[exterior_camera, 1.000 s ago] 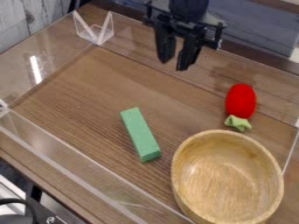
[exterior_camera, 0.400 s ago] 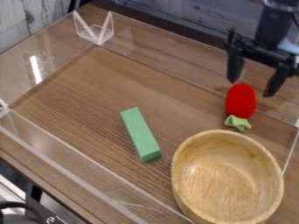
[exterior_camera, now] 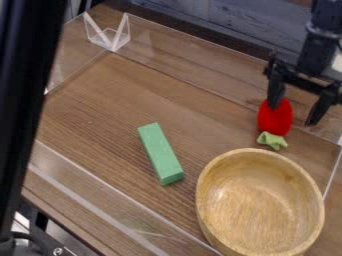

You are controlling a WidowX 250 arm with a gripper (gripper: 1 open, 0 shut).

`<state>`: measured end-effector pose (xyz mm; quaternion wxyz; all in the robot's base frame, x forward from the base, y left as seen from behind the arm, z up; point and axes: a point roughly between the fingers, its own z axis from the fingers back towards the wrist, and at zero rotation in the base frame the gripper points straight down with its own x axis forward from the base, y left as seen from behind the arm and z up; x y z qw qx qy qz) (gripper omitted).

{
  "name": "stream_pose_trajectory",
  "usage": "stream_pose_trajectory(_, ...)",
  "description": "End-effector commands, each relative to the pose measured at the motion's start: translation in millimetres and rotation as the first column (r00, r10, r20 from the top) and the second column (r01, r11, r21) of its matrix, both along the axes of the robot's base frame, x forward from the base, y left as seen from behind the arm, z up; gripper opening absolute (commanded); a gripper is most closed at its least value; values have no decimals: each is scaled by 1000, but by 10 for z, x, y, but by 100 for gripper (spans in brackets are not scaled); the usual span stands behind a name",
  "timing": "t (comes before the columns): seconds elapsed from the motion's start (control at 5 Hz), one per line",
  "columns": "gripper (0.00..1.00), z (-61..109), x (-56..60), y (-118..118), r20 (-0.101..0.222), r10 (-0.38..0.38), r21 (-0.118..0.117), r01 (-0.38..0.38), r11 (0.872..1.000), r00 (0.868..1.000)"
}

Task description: Move the red object to the left side of the table

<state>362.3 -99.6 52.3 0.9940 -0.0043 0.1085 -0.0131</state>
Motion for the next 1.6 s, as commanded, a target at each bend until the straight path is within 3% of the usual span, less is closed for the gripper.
stream_pose_trajectory(0.0, 100, 88, 145, -2, 49, 8, -18, -7, 1000, 999)
stream_pose_trajectory(0.4, 100, 128, 99, 67, 35, 96, -13, -95, 995, 995)
stream_pose_trajectory(0.6, 100, -36, 95, 127, 30, 143, -12, -142, 990, 989)
stream_pose_trajectory(0.8, 0, -167, 91, 159, 35, 183, -14, -183, 983, 982)
stream_pose_trajectory(1.4, 0, 121, -21, -313, 84, 239, -36, -237, 971, 967)
